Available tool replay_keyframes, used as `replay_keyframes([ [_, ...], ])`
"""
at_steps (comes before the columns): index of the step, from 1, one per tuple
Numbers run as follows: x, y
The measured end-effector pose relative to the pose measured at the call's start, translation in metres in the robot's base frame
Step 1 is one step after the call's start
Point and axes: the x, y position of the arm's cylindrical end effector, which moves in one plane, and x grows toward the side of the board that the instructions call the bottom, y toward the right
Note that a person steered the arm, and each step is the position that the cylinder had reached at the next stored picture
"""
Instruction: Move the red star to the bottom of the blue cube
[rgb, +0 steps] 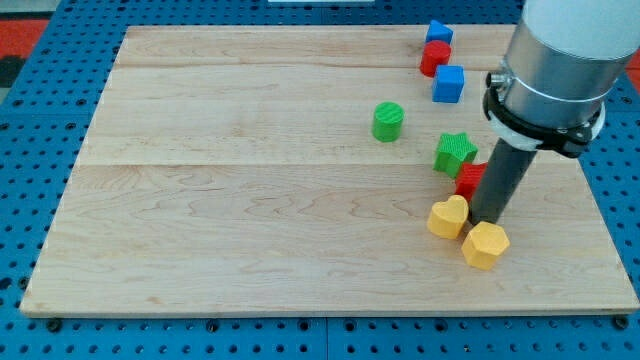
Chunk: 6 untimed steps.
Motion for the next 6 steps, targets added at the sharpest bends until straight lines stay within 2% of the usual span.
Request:
replay_keyframes([
  [1,-0.010,0.011],
  [2,-0.015,0.055],
  [3,-0.048,0.041],
  [4,-0.032,0.029],
  [5,0.005,0.023],
  [6,0.005,-0.008],
])
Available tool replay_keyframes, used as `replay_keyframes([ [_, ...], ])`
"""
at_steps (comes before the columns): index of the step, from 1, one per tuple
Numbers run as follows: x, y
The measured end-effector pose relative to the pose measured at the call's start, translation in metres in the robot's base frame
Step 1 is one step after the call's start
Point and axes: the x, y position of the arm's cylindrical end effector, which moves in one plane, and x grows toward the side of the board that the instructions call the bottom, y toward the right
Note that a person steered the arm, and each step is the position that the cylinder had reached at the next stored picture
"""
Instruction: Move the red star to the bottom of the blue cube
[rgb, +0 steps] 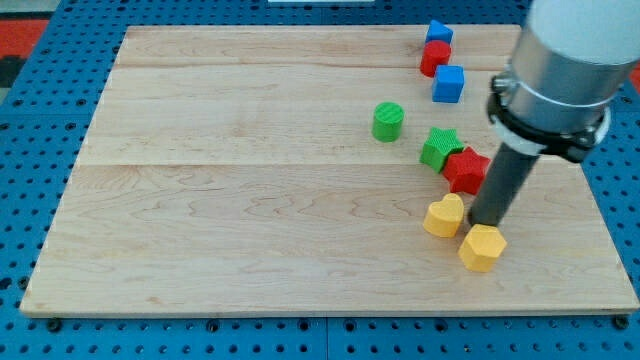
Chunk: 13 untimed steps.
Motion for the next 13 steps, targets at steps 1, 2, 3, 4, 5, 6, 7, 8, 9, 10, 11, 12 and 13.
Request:
replay_keyframes([
  [1,-0.022,-0.010],
  [2,-0.046,-0.010],
  [3,-0.062,-0.008],
  [4,-0.076,-0.008],
  [5,-0.076,-0.008],
  [6,-0.075,-0.008],
  [7,-0.067,-0.008],
  [8,-0.066,-0.008],
  [9,-0.058,0.003],
  [10,-0.031,0.015],
  [11,-0.062,0.020],
  [12,-0.101,0.020],
  [13,-0.131,0.020],
])
